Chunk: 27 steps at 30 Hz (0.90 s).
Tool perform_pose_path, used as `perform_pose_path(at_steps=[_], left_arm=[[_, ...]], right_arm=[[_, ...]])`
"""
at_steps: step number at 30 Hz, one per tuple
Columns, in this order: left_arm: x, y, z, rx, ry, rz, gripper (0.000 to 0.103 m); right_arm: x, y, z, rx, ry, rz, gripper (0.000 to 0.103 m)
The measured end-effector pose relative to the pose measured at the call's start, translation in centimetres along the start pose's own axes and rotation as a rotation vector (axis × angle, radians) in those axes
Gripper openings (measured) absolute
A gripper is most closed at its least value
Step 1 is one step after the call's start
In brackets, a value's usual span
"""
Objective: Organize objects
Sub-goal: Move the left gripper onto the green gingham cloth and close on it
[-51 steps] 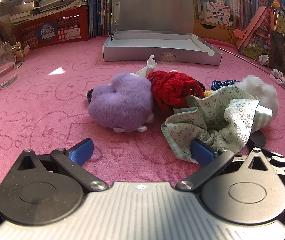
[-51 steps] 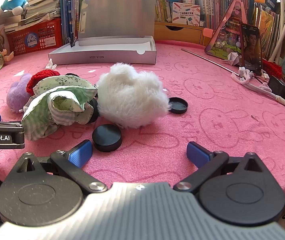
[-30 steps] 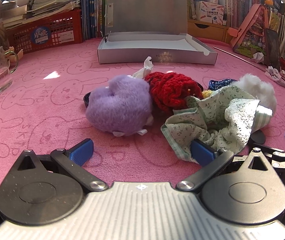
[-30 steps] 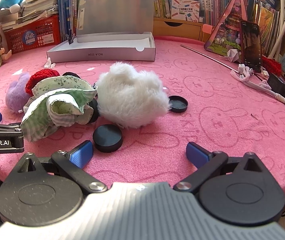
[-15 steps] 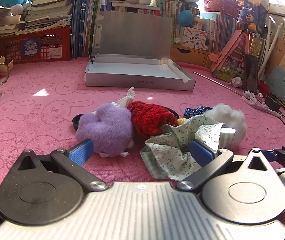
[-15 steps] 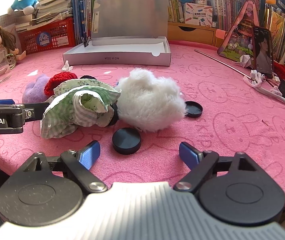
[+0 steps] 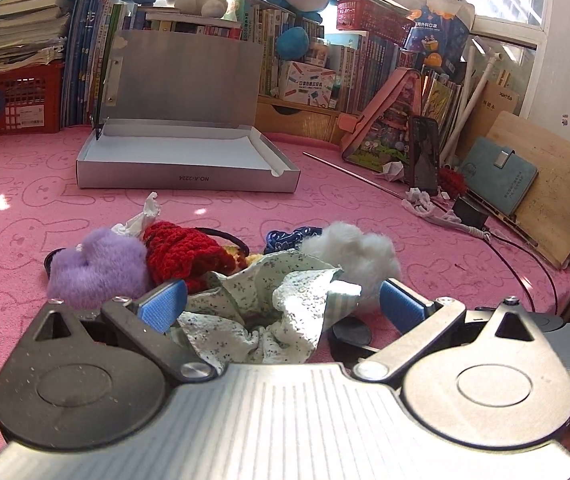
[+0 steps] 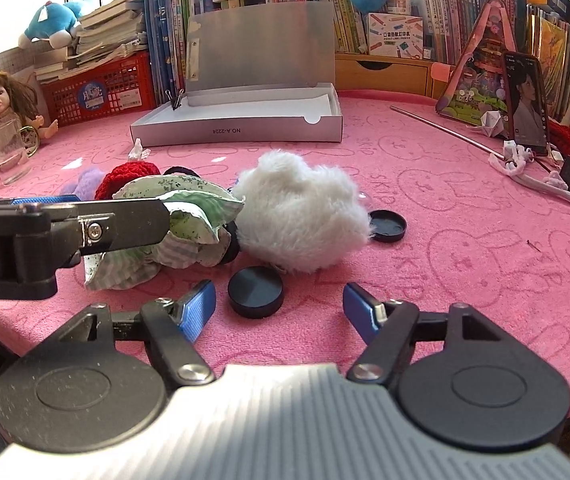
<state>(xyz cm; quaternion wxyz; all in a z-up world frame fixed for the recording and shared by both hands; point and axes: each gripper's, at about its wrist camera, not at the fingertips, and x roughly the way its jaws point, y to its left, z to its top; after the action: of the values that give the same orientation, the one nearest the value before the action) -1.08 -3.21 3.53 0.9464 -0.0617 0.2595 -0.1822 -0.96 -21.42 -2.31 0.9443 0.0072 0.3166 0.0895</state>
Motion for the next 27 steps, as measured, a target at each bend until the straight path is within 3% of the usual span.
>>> perform_pose_path(at_steps=[8,14,22,27], left_arm=[[1.8,-0.1,0.1,0.034,0.020,0.044,0.098],[2.9,-0.2,-0.5,0.102,0.027,0.143,0.098],[4.2,0.3,-0.7,0.081,0.054,0.174,0.097],[2.8,-0.1,-0.5,0.100,-0.009,0.155,0.084]], right_arm=[[0.1,0.3,-0.4,-0.014,0.000,0.031,0.076],[0.2,0.4,-0.3,-0.013,-0.006,0.027,0.075],[0.4,0.9,-0.5,-0.053,-0.021,-0.002,0.072],[0.2,0.2,-0.5,-0.021,-0.036,0.002,0.061]])
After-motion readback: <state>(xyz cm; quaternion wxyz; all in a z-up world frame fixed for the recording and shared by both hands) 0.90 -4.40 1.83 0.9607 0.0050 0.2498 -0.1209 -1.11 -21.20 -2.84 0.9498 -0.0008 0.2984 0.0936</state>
